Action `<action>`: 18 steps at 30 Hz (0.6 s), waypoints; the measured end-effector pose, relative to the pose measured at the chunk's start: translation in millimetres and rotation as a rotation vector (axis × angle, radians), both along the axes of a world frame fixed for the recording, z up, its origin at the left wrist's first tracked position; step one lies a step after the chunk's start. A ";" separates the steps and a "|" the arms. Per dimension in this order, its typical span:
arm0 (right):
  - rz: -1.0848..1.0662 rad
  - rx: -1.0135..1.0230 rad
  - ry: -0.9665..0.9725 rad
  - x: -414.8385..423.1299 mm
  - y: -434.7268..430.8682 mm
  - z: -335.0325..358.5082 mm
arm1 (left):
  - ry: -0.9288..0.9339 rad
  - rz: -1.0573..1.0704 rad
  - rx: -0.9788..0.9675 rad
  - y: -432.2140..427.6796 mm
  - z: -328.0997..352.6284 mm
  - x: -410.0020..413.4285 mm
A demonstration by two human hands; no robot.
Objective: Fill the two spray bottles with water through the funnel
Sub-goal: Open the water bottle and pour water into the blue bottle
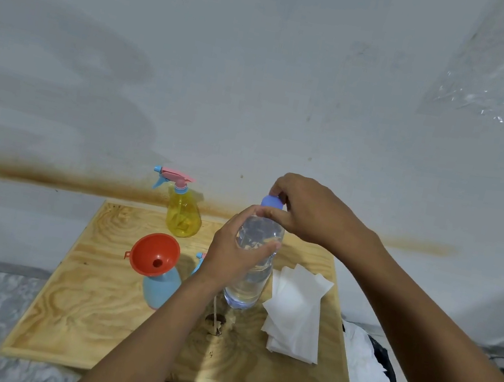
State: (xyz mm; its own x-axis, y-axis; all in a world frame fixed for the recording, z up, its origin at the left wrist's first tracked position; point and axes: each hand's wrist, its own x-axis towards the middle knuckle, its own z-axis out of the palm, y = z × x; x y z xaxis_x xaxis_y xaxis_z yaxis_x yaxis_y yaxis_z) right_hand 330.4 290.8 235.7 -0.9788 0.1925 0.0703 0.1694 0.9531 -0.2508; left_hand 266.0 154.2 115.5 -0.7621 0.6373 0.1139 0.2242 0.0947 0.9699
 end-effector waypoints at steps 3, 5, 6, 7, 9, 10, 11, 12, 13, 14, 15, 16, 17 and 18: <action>0.151 0.028 -0.064 -0.5 6.4 9.9 | -0.043 0.036 -0.035 -1.1 -3.5 -2.1; 0.215 0.066 -0.101 0.5 13.5 15.5 | -0.044 0.037 -0.035 -0.5 -5.0 -2.6; 0.214 0.058 -0.100 1.3 15.5 16.4 | -0.044 0.035 -0.033 0.0 -5.9 -3.0; 0.189 0.028 -0.091 2.4 15.6 16.7 | -0.041 0.029 -0.032 0.0 -4.6 -2.3; 0.101 -0.039 -0.064 2.9 12.3 13.5 | -0.022 0.015 -0.033 1.0 -5.3 -2.6; 0.061 -0.047 -0.044 2.0 10.1 10.2 | -0.004 0.008 -0.033 1.3 -5.6 -3.1; 0.034 -0.037 -0.028 0.7 8.8 6.7 | 0.008 0.001 -0.025 0.9 -3.7 -2.2; 0.024 -0.021 -0.014 -0.2 7.7 4.5 | 0.008 -0.002 -0.016 0.5 -3.0 -2.1; 0.028 -0.016 -0.002 -0.5 6.9 3.0 | -0.001 -0.005 -0.005 0.2 -2.5 -1.7; 0.040 -0.022 0.010 0.0 6.9 1.9 | -0.006 -0.002 -0.002 -0.1 -2.9 -1.8; 0.056 -0.038 0.024 1.0 7.2 1.1 | -0.011 0.005 -0.003 0.0 -4.1 -2.2; 0.079 -0.063 0.048 2.2 8.0 0.0 | -0.019 0.011 -0.007 0.1 -5.9 -2.9; 0.101 -0.106 0.088 3.9 8.5 -1.2 | -0.027 0.017 -0.008 0.0 -5.8 -2.5; 0.117 -0.170 0.146 6.2 9.0 -3.2 | -0.035 0.020 -0.011 0.2 -7.2 -3.3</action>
